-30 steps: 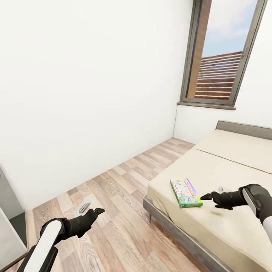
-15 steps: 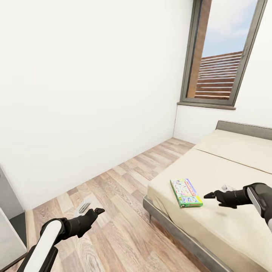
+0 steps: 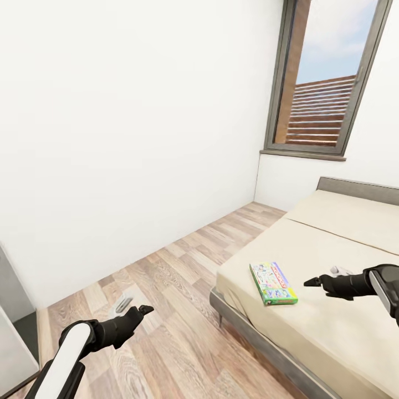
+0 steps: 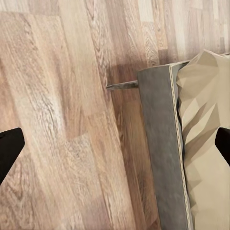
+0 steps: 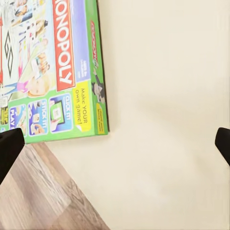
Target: Put all the toys in the child's room - the three board games (two on the bed and one on the table), the two jigsaw puzzles on the table, and the tennis ball on the table - inside the toy box on the table in the child's room.
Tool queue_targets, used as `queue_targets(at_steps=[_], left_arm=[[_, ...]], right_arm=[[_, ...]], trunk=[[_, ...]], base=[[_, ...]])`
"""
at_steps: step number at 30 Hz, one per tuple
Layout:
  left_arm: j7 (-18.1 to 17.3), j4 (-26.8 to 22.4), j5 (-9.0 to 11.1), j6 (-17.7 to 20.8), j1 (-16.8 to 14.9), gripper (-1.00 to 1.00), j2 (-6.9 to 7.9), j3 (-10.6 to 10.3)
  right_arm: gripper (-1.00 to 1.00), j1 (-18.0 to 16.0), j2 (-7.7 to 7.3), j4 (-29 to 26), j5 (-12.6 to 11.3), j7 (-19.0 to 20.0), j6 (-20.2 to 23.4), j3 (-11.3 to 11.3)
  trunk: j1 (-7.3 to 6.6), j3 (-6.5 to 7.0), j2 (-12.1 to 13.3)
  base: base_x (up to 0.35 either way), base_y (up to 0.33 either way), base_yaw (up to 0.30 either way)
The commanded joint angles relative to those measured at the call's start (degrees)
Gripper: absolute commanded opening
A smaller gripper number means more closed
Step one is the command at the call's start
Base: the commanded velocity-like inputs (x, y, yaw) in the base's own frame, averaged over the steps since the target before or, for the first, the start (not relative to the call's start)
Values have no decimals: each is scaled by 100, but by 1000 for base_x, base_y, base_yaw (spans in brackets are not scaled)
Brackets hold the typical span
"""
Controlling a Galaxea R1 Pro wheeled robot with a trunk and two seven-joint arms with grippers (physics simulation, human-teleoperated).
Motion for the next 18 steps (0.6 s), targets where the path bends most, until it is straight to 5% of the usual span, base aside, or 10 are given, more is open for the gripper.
queue_targets(at_steps=[1, 18], left_arm=[[56, -6, 60, 11, -4, 100, 0, 3], [62, -6, -262, 4, -16, 100, 0, -389]], right_arm=[[100, -4, 1, -3, 3, 14, 38, -13], [100, 11, 32, 53, 26, 31, 38, -1]], trunk=[[0, -6, -3], [0, -6, -3]], base=[[71, 0, 0], [245, 0, 0]])
